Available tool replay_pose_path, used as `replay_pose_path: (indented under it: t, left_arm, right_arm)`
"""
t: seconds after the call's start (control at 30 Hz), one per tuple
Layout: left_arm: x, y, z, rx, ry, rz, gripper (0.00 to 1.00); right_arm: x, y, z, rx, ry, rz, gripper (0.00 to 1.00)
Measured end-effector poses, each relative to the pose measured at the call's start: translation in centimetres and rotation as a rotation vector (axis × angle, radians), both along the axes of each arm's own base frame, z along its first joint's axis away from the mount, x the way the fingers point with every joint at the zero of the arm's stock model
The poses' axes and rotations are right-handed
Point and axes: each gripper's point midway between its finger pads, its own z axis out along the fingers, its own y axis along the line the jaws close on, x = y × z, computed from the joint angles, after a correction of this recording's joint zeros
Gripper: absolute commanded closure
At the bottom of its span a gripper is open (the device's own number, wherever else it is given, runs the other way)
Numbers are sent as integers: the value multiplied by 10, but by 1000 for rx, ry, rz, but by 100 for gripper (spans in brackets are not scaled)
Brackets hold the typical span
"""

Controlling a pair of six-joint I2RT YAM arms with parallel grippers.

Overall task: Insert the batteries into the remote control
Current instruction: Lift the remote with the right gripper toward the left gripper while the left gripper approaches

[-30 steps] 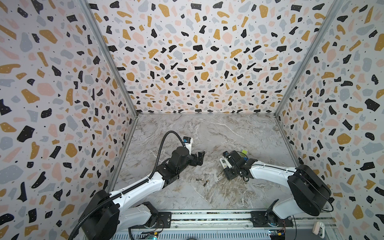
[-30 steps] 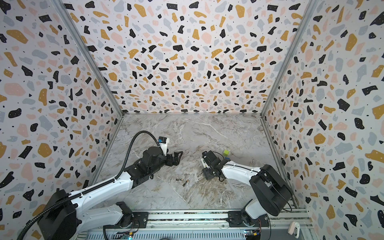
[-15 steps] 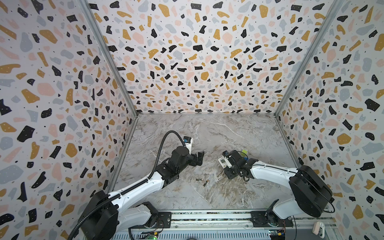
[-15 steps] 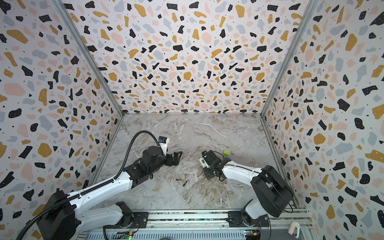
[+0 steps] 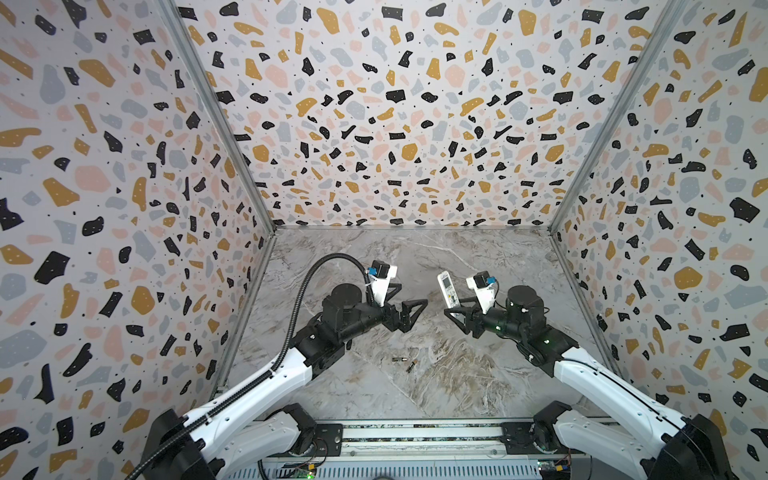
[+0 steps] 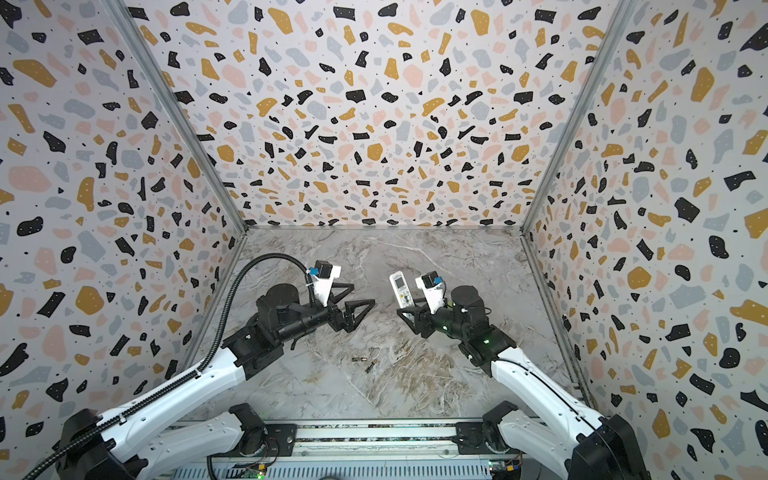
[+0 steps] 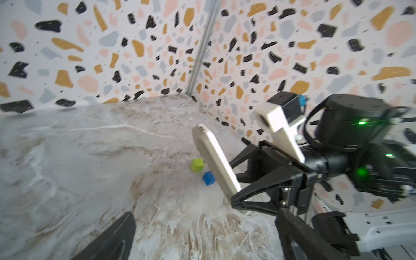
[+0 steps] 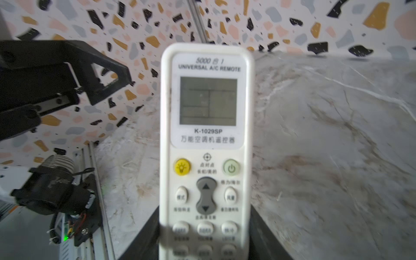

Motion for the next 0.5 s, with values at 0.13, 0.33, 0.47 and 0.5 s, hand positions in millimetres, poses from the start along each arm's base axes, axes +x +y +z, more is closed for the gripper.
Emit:
replay_pose_path:
  t: [0.13, 0.33, 0.47, 0.5]
  left_arm:
    - [-16, -12, 29, -99, -42, -114, 2]
    - [-32, -26, 36, -144, -41, -224, 2]
    - [-41, -33, 43, -160, -44, -275, 3]
    - [-43, -35, 46, -165, -50, -286, 4]
  right_arm:
    - [-21, 14, 20, 96, -27, 150, 100]
    - [-45, 22, 39, 206, -65, 292, 100]
    - [-56, 22, 43, 255, -69, 345, 100]
    - [-59, 23, 45, 266, -72, 359, 100]
